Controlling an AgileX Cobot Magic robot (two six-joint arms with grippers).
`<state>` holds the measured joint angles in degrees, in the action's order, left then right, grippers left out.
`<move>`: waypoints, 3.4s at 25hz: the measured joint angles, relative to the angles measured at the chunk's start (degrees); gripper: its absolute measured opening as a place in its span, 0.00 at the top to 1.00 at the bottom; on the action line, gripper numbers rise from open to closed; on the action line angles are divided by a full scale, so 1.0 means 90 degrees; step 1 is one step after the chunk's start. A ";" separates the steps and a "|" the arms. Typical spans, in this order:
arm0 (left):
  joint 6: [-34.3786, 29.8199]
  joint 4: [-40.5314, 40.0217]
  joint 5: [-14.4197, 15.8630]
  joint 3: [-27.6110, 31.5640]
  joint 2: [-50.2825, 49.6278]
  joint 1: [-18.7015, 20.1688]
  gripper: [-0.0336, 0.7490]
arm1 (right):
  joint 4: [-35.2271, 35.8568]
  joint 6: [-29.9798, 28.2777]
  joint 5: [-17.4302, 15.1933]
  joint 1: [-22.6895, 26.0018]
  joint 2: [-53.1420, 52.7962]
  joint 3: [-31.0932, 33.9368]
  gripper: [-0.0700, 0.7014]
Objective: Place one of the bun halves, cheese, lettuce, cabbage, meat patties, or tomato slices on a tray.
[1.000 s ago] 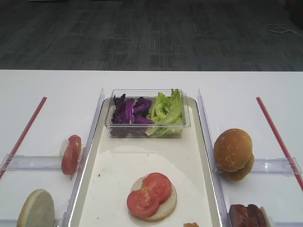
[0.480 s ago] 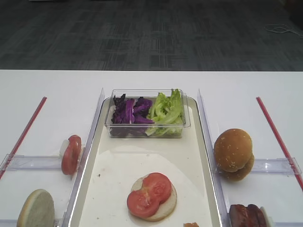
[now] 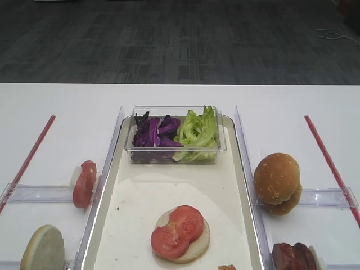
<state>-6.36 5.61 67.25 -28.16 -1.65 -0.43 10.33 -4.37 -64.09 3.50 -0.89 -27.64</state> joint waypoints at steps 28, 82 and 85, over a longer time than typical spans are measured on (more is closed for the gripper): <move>0.0635 -0.0368 0.0010 0.0000 0.0289 0.0090 0.38 | 0.0013 0.0015 -0.0011 0.0000 0.0000 0.0000 0.30; 0.0861 -0.0513 0.0010 0.0000 0.0289 0.0090 0.38 | 0.0013 0.0015 -0.0011 0.0000 0.0000 0.0000 0.30; 0.0861 -0.0513 0.0010 0.0000 0.0289 0.0090 0.38 | 0.0013 0.0015 -0.0011 0.0000 0.0000 0.0000 0.30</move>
<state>1.38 0.99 67.34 -28.16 0.95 0.38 10.44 -4.23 -64.20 3.50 -0.89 -27.64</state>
